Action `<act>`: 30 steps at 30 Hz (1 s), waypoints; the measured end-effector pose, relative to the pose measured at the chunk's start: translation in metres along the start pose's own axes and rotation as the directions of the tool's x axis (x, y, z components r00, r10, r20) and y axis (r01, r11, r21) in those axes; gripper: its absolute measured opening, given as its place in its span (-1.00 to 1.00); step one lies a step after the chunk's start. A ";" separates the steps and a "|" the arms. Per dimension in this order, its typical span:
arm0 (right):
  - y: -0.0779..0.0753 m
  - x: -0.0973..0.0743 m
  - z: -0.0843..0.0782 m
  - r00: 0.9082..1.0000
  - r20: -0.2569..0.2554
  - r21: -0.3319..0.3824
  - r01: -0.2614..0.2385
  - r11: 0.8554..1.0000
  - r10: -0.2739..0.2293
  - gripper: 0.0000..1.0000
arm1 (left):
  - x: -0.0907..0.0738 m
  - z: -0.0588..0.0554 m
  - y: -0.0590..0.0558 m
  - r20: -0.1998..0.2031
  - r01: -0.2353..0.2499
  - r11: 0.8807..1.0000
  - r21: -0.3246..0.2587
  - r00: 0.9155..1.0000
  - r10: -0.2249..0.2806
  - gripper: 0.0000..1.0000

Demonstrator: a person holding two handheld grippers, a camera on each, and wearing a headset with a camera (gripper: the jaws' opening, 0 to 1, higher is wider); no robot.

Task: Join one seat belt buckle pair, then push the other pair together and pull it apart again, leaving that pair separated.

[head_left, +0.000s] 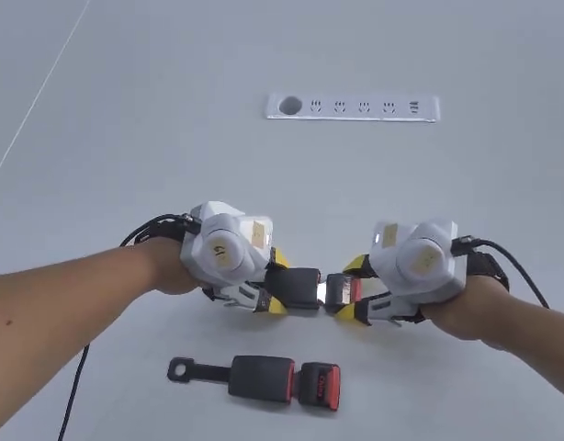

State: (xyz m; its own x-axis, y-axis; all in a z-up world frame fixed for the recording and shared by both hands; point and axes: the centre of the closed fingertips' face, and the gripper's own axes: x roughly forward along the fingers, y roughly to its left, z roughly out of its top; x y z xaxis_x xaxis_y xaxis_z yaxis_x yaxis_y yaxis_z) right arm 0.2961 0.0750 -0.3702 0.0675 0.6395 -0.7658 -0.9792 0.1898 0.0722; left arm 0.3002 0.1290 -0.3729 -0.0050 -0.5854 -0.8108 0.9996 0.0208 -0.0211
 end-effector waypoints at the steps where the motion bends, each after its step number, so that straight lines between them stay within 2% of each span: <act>1: 0.000 0.000 0.000 1.000 -0.002 -0.004 0.003 1.000 -0.003 -0.32 | 0.000 -0.001 0.000 -0.001 0.001 1.000 0.000 1.000 -0.001 -0.35; 15: 0.000 0.002 -0.001 0.997 -0.074 -0.056 0.011 0.998 -0.015 -0.30 | 0.000 0.000 -0.003 -0.021 0.006 1.000 0.028 1.000 -0.005 -0.34; 30: -0.001 0.002 -0.002 0.996 -0.084 -0.076 0.001 0.997 -0.008 -0.29 | 0.000 -0.001 -0.003 -0.043 0.019 0.999 0.044 0.999 -0.017 -0.33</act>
State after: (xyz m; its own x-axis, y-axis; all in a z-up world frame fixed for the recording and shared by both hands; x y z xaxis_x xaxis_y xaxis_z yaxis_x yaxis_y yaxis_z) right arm 0.2973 0.0749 -0.3728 0.0589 0.5736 -0.8170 -0.9908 0.1334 0.0222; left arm 0.2971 0.1293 -0.3732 -0.0235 -0.5504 -0.8346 0.9996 -0.0259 -0.0111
